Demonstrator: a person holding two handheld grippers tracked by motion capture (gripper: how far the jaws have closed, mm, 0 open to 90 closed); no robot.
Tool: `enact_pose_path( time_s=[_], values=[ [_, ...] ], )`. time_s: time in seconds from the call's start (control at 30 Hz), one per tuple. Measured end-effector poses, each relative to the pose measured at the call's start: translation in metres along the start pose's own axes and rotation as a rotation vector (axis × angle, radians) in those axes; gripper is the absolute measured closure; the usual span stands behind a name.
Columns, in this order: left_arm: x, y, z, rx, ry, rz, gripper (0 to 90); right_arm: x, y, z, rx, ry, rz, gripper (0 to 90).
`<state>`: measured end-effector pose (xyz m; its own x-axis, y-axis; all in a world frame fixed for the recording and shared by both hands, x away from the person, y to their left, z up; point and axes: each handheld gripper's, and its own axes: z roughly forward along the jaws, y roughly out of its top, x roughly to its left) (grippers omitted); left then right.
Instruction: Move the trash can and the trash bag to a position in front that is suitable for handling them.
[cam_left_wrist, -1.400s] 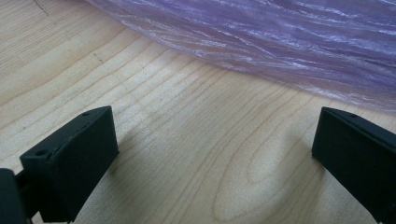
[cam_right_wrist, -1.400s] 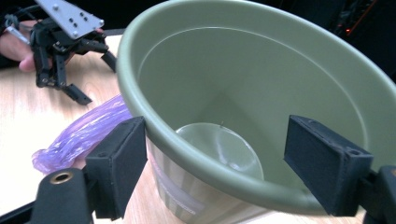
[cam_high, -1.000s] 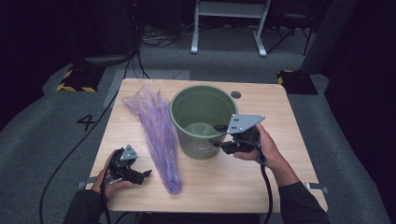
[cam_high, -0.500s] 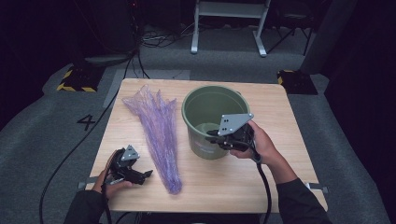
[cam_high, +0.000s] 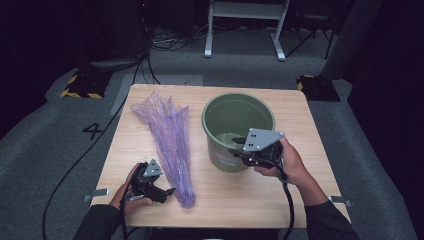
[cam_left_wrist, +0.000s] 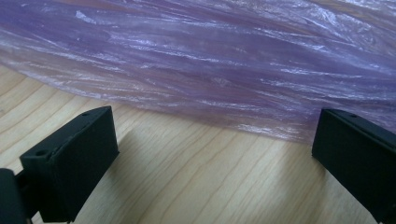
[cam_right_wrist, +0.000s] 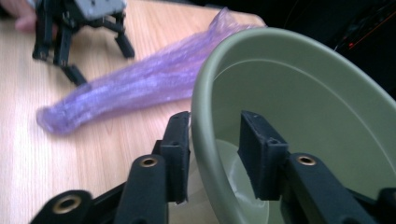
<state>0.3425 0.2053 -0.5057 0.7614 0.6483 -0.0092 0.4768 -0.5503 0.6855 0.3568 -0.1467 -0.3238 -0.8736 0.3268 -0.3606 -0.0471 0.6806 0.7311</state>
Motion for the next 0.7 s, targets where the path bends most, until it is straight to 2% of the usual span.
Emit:
enact_pose_path(
  time_s=[0.03, 0.1, 0.13, 0.27, 0.3, 0.33, 0.37, 0.43, 0.47, 0.5, 0.57, 0.63, 0.7],
  values=[
    [0.000, 0.000, 0.000, 0.000, 0.000, 0.000, 0.0, 0.000, -0.001, -0.002, -0.014, -0.016, 0.018, 49.3],
    [-0.002, 0.002, 0.002, -0.001, -0.001, 0.000, 0.0, -0.001, -0.003, -0.005, -0.026, -0.024, 0.034, 47.5],
    [-0.003, 0.003, 0.003, 0.000, -0.002, 0.004, 0.0, -0.001, -0.007, -0.010, -0.045, -0.047, 0.049, 40.5],
    [-0.005, 0.007, 0.006, 0.002, -0.010, 0.013, 0.0, -0.005, -0.020, -0.026, -0.096, -0.113, 0.093, 34.6],
    [-0.005, 0.008, 0.007, 0.001, -0.012, 0.016, 0.0, -0.005, -0.020, -0.026, -0.096, -0.113, 0.093, 34.6],
    [-0.006, 0.009, 0.008, 0.001, -0.014, 0.018, 0.0, -0.007, -0.025, -0.030, -0.108, -0.123, 0.116, 34.6],
    [-0.007, 0.011, 0.010, 0.001, -0.016, 0.017, 0.0, -0.010, -0.035, -0.037, -0.117, -0.150, 0.149, 33.1],
    [-0.008, 0.012, 0.011, 0.002, -0.015, 0.017, 0.0, -0.011, -0.039, -0.040, -0.120, -0.167, 0.157, 32.3],
    [-0.009, 0.014, 0.013, 0.000, -0.017, 0.018, 0.0, -0.010, -0.049, -0.048, -0.141, -0.203, 0.190, 31.5],
    [-0.010, 0.015, 0.014, 0.001, -0.017, 0.017, 0.0, -0.010, -0.049, -0.048, -0.141, -0.203, 0.190, 31.5],
    [-0.012, 0.017, 0.016, 0.002, -0.016, 0.020, 0.0, -0.002, -0.063, -0.059, -0.163, -0.217, 0.202, 31.8],
    [-0.014, 0.018, 0.017, 0.000, -0.015, 0.018, 0.0, 0.003, -0.068, -0.061, -0.169, -0.222, 0.203, 32.8],
    [-0.017, 0.020, 0.019, 0.000, -0.023, 0.024, 0.0, 0.012, -0.077, -0.063, -0.145, -0.244, 0.203, 33.0]
  ],
)
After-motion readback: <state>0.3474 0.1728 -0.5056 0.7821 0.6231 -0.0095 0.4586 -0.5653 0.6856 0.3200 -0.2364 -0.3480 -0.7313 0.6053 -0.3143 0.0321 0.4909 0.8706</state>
